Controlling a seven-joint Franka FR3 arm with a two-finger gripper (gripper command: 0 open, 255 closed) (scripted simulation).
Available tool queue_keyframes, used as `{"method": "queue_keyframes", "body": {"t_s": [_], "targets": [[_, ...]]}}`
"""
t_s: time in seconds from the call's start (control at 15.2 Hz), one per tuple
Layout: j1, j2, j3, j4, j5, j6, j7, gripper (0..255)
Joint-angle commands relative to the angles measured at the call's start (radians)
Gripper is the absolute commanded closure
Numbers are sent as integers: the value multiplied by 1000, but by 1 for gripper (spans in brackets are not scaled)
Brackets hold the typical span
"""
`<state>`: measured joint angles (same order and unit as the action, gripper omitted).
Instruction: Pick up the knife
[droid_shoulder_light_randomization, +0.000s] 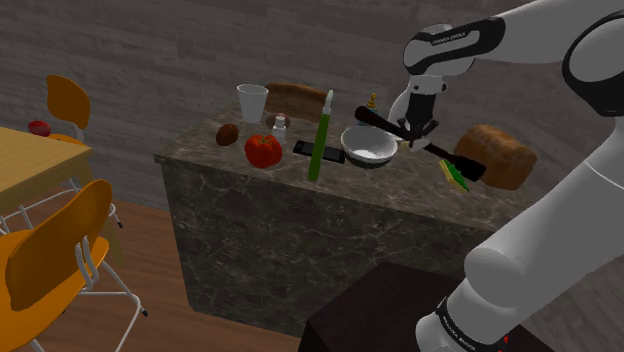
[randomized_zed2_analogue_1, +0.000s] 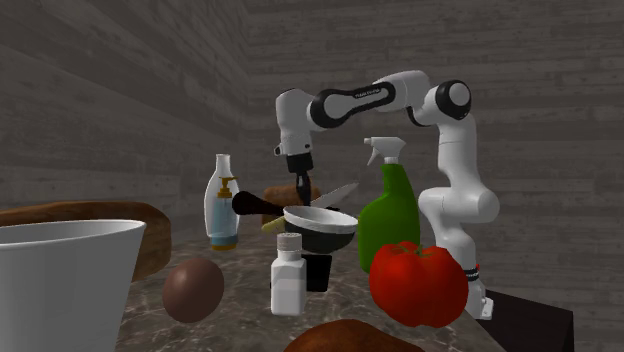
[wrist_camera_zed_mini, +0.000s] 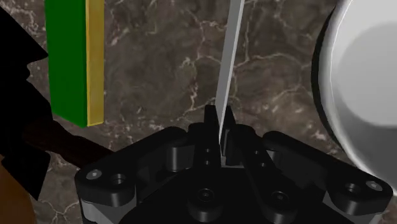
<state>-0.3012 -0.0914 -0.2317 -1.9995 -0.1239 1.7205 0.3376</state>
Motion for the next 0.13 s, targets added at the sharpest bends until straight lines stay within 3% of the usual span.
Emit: {"method": "queue_keyframes", "body": {"t_s": [0.0,0.07], "targets": [[0,-5,1,13,-1,-18,0,255],[0,-5,1,13,-1,-18,0,255]]}}
